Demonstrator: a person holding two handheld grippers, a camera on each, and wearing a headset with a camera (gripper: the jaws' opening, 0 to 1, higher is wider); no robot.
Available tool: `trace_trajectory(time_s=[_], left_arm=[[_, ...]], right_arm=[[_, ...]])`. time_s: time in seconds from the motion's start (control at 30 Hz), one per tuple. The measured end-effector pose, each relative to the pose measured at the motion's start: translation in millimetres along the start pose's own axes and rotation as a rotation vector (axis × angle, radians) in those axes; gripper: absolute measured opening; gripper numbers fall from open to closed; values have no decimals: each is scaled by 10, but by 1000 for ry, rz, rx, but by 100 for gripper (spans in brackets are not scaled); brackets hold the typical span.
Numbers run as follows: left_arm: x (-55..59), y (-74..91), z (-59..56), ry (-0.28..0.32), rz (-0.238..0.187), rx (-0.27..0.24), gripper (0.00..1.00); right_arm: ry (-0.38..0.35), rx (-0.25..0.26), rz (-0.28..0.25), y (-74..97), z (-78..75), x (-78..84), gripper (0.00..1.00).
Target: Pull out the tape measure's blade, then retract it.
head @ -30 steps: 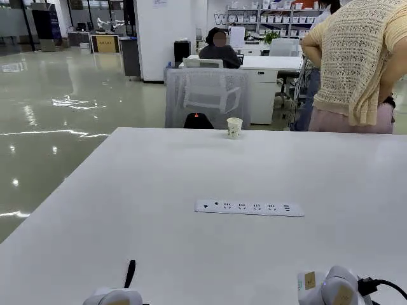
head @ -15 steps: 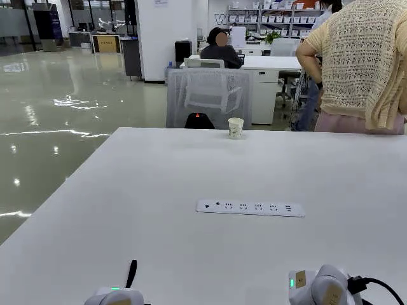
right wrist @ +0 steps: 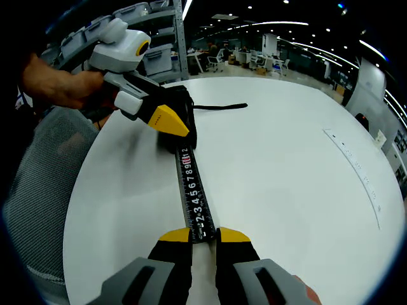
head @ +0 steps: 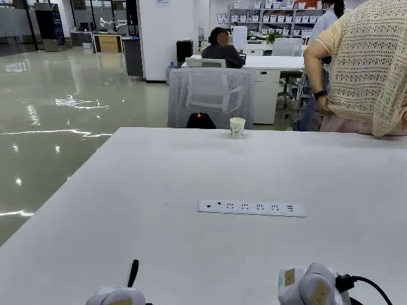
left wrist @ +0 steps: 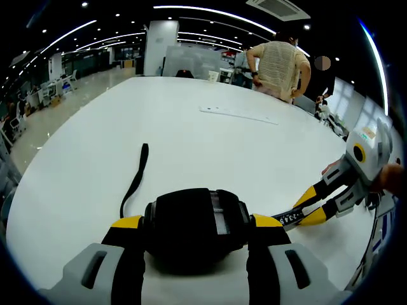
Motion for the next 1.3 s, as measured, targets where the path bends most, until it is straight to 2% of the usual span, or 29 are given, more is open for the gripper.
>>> trace_trajectory(time_s=[1.3], left_arm=[[-8,2,12,10,7,5,60]], right_arm=[[13,-25,-28,-291,-10,-317,10]])
Point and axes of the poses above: the centre of the closed fingertips' face, and the gripper's own axes: y roughly backward along the fingers, z roughly to its left, x roughly out of its underside, the point moved 9 cm from there along y, roughly backward along the fingers, and after that the axes turned 9 degrees about y, right-handed, at the moved point
